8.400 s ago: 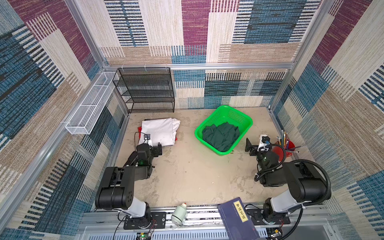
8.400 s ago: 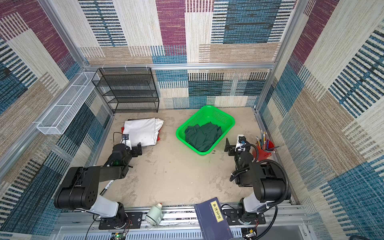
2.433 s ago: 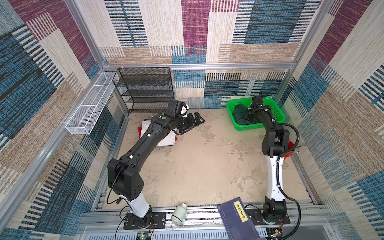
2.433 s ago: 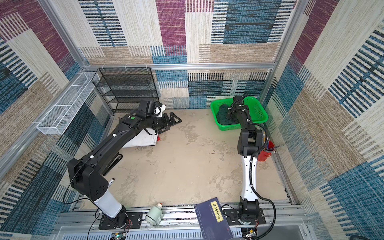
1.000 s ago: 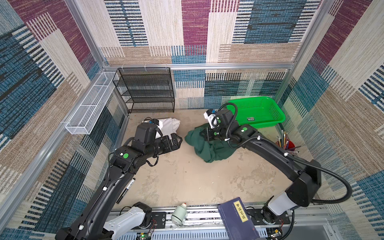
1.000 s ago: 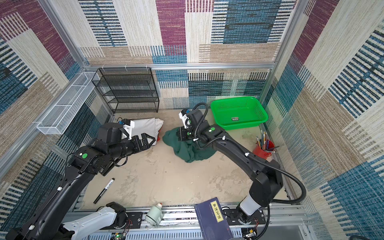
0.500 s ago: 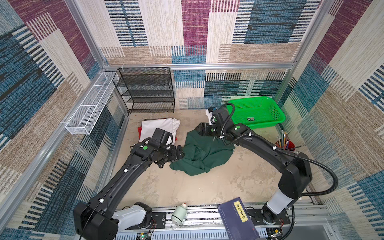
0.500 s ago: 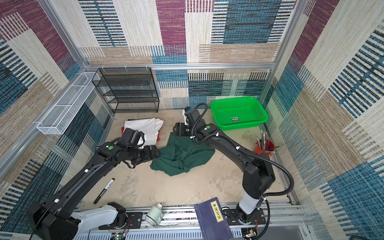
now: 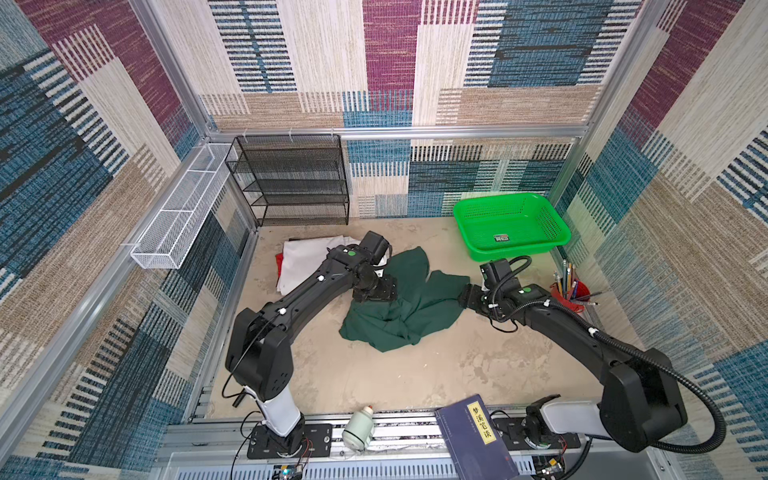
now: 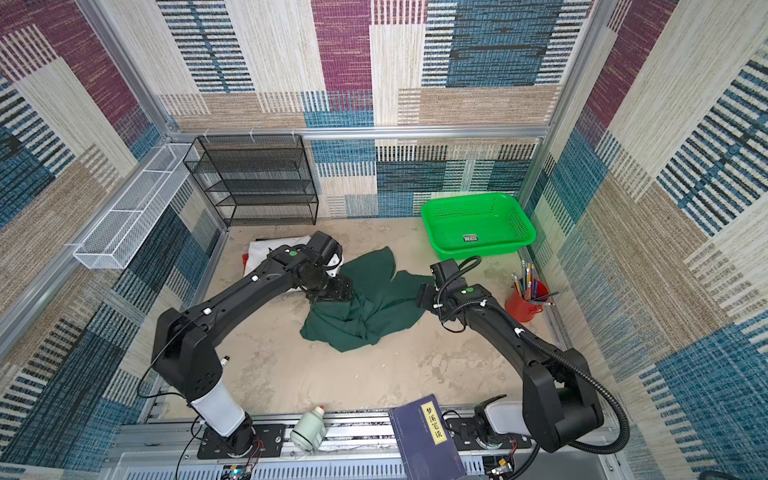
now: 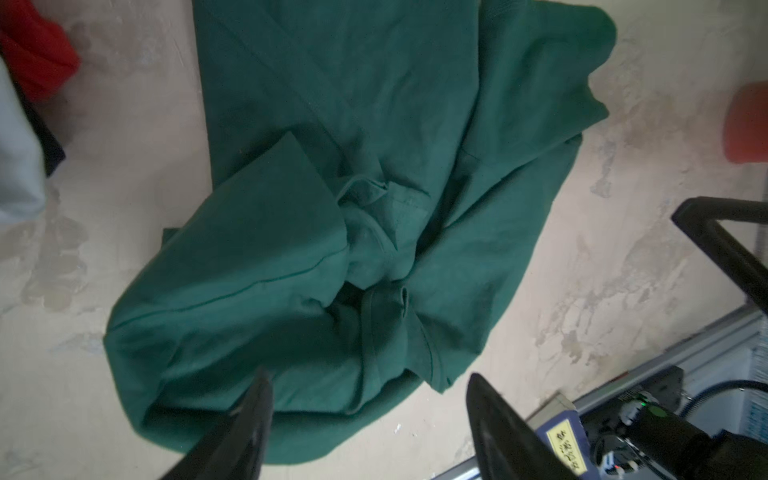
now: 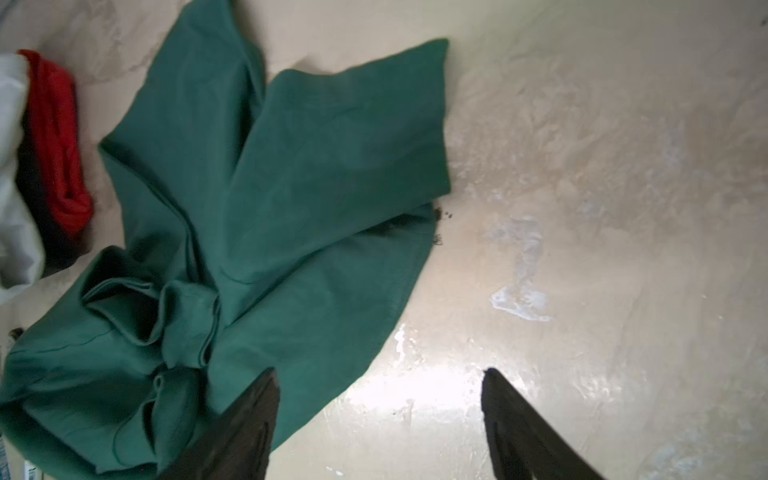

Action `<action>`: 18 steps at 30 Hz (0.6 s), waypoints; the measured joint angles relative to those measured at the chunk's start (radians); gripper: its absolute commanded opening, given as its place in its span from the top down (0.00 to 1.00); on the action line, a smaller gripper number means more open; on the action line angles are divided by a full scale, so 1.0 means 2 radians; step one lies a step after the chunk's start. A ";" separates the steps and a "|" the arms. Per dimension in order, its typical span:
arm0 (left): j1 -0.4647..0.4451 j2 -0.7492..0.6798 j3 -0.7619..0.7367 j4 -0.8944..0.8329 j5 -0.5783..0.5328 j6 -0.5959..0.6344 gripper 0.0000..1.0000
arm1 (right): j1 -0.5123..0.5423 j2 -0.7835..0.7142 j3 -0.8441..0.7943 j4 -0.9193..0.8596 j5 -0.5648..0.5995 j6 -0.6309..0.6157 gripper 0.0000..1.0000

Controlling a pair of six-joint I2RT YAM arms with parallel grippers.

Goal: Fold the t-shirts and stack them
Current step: 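Grasp the shirt edges with both grippers from opposite sides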

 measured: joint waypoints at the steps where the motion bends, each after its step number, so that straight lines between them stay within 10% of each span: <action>1: 0.000 0.016 0.012 -0.006 -0.013 0.006 0.24 | -0.002 0.015 0.003 0.006 -0.004 -0.006 0.23; 12: 0.000 0.106 0.064 -0.035 -0.051 0.071 0.30 | -0.016 0.183 0.094 0.056 -0.023 -0.047 0.37; 18: 0.000 0.129 0.070 -0.035 -0.036 0.080 0.99 | -0.017 0.211 0.107 0.067 -0.039 -0.057 0.85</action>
